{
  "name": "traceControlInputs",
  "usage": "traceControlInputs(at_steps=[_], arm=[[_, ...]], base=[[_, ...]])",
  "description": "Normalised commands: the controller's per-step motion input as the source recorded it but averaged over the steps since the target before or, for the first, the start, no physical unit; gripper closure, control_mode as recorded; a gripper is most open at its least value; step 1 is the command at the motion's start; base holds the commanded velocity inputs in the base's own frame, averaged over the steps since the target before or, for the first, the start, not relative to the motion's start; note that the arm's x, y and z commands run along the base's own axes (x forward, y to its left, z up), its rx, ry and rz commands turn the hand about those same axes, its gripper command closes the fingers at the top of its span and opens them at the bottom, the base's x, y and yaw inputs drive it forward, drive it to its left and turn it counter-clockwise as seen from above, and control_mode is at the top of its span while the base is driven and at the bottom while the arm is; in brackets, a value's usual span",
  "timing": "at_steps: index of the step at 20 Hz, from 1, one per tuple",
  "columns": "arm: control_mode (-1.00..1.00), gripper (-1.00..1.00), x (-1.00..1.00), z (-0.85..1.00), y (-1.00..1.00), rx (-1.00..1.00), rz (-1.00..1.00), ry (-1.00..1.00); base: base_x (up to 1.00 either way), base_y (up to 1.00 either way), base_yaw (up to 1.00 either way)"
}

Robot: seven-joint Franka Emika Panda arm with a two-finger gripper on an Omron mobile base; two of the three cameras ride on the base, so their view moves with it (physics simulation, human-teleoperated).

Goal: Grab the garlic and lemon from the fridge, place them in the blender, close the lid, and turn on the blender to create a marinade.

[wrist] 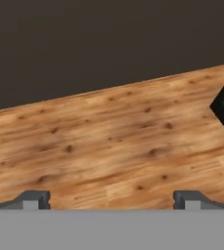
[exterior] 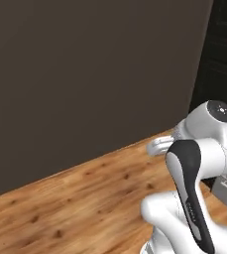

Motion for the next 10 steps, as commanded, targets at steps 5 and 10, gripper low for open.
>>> traceControlInputs(at_steps=[5, 10], arm=[[1.0, -1.0, 0.0, 0.0, 0.0, 0.0, 0.0, 0.0], [1.0, -1.0, 0.0, 0.0, 0.0, 0.0, 0.0, 0.0]], base=[[0.43, 0.34, -0.75], [0.41, 0.31, -0.88]])
